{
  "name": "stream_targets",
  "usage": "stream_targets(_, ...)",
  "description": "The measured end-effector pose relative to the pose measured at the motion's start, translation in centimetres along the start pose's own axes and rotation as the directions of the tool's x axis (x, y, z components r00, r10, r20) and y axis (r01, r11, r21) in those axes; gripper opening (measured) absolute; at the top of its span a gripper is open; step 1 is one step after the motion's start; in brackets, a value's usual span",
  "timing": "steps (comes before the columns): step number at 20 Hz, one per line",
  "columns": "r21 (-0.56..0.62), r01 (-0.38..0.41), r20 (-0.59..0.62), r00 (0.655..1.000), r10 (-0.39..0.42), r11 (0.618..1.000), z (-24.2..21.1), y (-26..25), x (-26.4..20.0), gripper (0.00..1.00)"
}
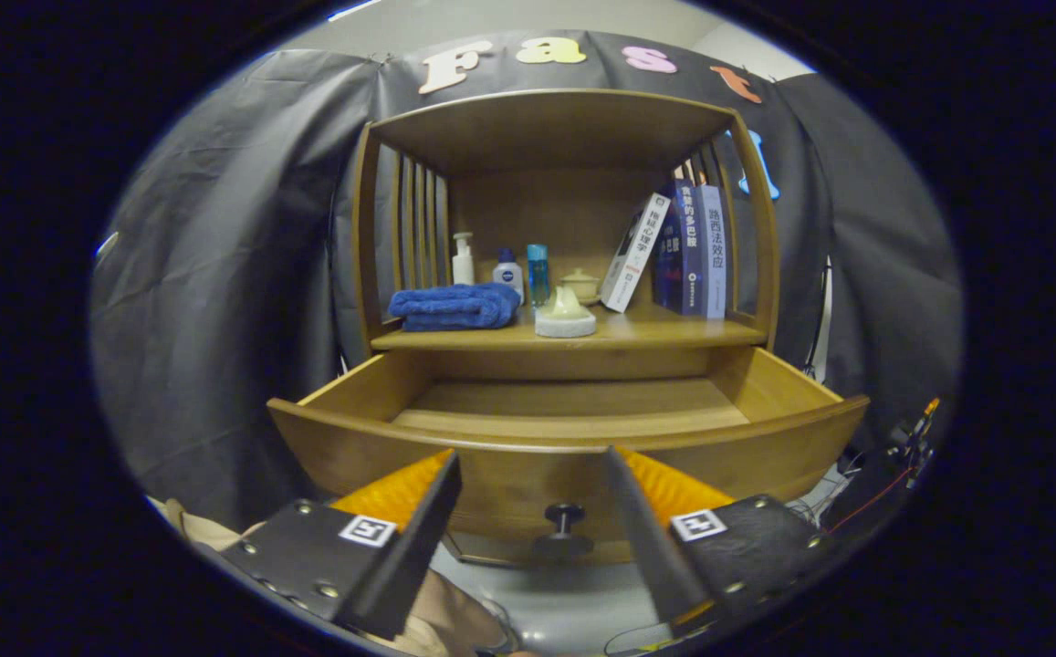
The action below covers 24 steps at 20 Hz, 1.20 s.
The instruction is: Pull open the drawer, take out the items inside it, and place them on the countertop above the cabinet.
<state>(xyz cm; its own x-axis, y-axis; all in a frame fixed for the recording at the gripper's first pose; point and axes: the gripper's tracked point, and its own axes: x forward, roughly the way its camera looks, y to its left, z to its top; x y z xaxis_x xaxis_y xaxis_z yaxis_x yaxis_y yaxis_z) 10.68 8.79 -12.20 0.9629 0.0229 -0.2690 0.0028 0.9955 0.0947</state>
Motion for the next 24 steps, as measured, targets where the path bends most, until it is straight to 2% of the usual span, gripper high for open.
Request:
stream_targets(2,0.006,0.022,0.003,1.000,-0.022,1.000,-0.2,-0.1,0.2,1.00)
stream_targets(6,0.005,0.062,0.010,0.998,-0.062,0.998,-0.8,-0.2,1.0,1.00)
stream_targets(16,-0.112,0.151,0.034,0.988,-0.148,0.982,-1.4,-0.9,1.6,0.98)
stream_targets(24,-0.081,0.117,0.034,0.993,-0.115,0.990,-1.2,-1.6,2.7,0.99)
